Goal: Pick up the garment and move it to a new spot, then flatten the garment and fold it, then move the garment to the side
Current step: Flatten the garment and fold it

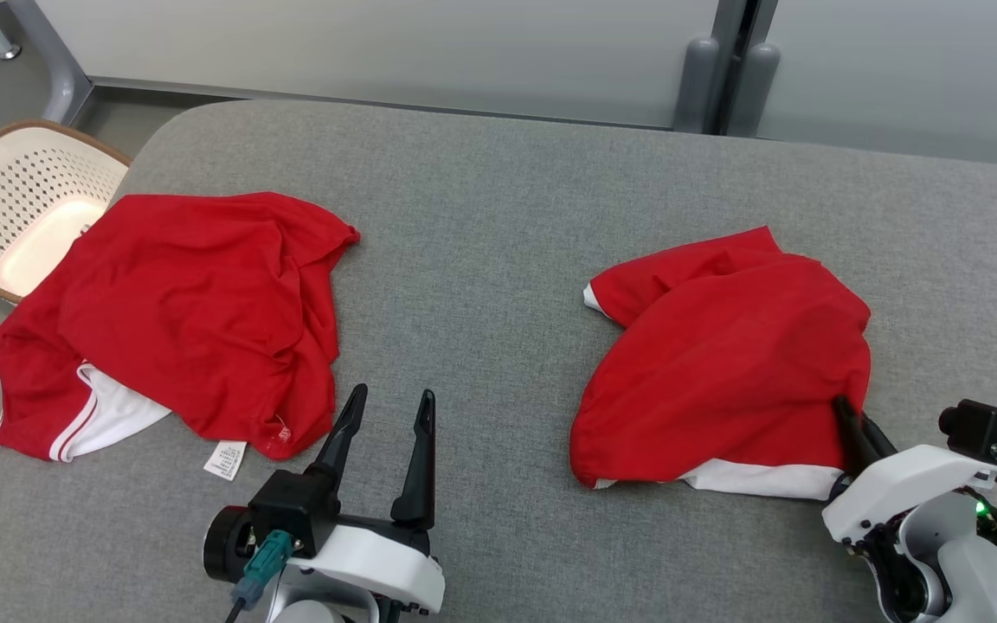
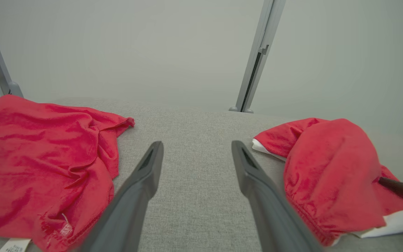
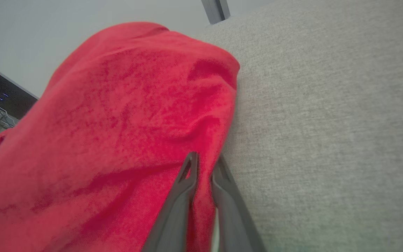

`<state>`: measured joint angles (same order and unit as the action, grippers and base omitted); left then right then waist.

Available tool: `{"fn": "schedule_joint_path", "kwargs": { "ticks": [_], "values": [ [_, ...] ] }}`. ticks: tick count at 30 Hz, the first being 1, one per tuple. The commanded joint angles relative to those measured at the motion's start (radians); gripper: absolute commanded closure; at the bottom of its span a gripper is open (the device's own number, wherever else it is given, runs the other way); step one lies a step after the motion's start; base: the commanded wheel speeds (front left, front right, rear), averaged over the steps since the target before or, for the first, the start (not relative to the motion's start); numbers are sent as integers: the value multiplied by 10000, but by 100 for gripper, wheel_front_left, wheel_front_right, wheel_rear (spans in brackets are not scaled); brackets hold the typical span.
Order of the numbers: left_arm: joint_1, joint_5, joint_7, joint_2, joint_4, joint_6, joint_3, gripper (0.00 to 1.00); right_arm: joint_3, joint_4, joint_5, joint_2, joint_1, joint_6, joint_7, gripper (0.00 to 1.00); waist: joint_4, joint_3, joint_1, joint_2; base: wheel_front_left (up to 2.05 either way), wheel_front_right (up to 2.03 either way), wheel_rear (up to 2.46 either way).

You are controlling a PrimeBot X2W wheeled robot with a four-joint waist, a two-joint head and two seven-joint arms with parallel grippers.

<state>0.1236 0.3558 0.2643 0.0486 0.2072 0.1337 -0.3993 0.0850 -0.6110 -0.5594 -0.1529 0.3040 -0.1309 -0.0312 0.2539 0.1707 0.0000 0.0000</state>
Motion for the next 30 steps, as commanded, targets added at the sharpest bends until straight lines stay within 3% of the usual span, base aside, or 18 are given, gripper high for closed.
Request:
{"fn": "schedule_joint_path", "kwargs": {
  "ticks": [1,4,10,16,22,23,30],
  "values": [
    [81,13,2,36,10,59,17,0,84,-81,-48,-124,49,1,163,100,-19,-102,0,0,0,0,0],
    [-42,29,2,36,48,40,55,0,54,-299,42,-428,65,3,666,100,-124,-369,0,0,0,0,0],
    [-332,62,2,36,103,-103,270,0,-703,-631,1562,-1091,-121,5,1641,100,-501,-1014,0,0,0,0,0],
    [-476,253,2,38,-12,-140,218,0,-1731,276,4527,-1694,-436,3,1999,100,-611,-1174,0,0,0,0,0],
    [-355,328,2,38,-69,-84,11,0,-2658,1257,6805,-1171,-744,5,1226,100,-453,-759,0,0,0,0,0],
    [-264,332,2,38,-45,-67,-16,0,-2986,1103,7139,-854,-676,5,1036,100,-394,-615,0,0,0,0,0],
    [38,255,2,39,1,-29,-123,0,-4499,-278,7879,-418,139,5,1122,100,-263,-226,0,0,0,0,0]
  ]
}}
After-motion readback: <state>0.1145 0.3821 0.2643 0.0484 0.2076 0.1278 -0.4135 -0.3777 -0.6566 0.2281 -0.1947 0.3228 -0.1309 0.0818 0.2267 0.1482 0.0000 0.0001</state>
